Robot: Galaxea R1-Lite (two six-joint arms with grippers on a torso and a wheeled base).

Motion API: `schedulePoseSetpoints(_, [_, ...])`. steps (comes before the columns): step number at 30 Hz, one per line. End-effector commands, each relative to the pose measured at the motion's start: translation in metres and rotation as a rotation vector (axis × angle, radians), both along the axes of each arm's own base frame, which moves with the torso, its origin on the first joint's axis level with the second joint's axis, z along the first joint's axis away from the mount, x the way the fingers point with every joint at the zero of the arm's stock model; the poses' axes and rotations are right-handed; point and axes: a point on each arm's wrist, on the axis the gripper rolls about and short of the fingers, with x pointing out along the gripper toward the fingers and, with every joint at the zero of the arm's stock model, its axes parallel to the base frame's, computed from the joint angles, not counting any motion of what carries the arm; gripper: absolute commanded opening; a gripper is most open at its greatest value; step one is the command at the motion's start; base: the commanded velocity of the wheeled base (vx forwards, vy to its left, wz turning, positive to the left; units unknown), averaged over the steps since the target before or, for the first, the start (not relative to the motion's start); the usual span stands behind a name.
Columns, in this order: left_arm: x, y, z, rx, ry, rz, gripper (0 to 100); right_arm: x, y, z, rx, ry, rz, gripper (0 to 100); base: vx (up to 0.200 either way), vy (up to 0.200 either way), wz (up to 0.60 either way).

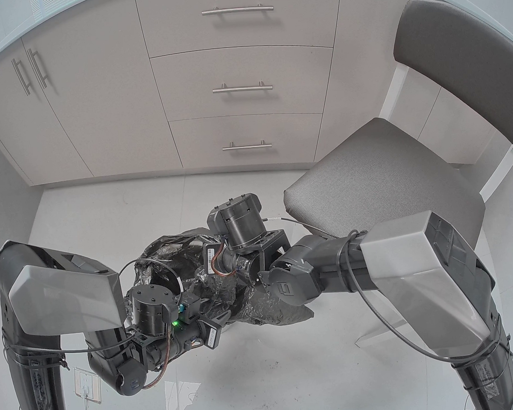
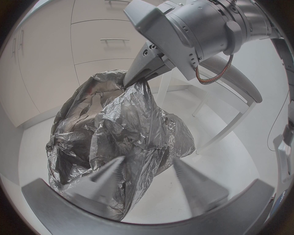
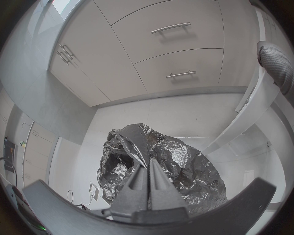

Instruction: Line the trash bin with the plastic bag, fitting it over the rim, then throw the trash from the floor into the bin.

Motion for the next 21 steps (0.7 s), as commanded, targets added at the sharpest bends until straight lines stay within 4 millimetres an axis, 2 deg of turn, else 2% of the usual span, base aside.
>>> schedulePoseSetpoints(1, [-0.0004,0.0001,-0.0011,-0.001,0.006,-0.001,0,-0.0003,0.0001,0.0008,0.001,-0.002,0.001,0,0.000,0.000,0.00])
schedulePoseSetpoints(18, [-0.0027,0.0003,0.0011,-0.023,-0.017,0.003,0,-0.0022,-0.0008,-0.0016,-0.014,0.005,0.005,0,0.000,0.000,0.00])
schedulePoseSetpoints(19, [-0.0027,0.0003,0.0011,-0.023,-0.017,0.003,0,-0.0022,-0.0008,-0.0017,-0.015,0.006,0.003,100,0.000,0.000,0.00])
schedulePoseSetpoints(21, [-0.0025,0.0008,0.0006,-0.023,-0.015,0.004,0,-0.0024,-0.0010,-0.0012,-0.013,0.006,0.004,100,0.000,0.000,0.00])
